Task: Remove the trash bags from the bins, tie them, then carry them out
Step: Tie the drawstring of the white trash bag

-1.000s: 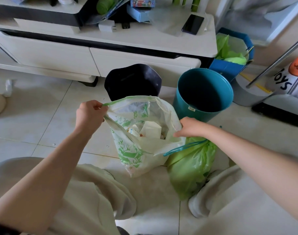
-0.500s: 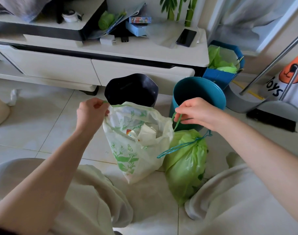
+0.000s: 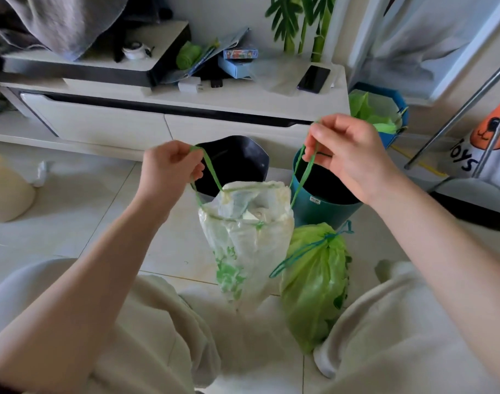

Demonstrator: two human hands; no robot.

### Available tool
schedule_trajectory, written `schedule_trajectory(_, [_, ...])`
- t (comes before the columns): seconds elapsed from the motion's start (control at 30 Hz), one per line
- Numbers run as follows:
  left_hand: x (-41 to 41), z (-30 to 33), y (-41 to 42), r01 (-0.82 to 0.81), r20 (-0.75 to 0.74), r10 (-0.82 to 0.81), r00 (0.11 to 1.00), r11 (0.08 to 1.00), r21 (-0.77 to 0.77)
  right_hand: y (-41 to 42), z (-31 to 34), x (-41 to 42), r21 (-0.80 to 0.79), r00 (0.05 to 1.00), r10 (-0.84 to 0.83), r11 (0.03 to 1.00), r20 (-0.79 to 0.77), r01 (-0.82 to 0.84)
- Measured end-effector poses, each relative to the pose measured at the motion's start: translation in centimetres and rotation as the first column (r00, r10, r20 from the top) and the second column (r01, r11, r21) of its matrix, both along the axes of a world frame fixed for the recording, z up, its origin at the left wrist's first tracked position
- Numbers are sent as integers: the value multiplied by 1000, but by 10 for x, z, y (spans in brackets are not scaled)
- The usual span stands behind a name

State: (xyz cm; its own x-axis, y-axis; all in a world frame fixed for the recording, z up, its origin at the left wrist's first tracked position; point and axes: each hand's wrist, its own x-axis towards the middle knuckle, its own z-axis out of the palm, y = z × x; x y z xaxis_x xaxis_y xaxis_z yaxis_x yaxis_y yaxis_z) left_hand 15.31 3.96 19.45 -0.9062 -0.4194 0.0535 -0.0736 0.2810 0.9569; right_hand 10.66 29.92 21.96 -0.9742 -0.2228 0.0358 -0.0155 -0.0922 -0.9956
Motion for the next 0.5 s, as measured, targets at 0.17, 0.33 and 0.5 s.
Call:
schedule_trajectory(0.17, [3, -3, 3, -21, 20, 21, 1000, 1000, -3, -3, -10, 1, 177, 999, 9, 984, -43, -1])
schedule_trajectory(0.33, [4, -7, 10, 26, 75, -30, 997, 998, 50, -8, -14, 3, 220, 1000, 1, 975, 24, -6])
schedule_trajectory(0.5, [7, -3, 39, 200, 13, -205, 979, 967, 159, -24, -19, 12, 245, 990, 106, 961, 97, -127])
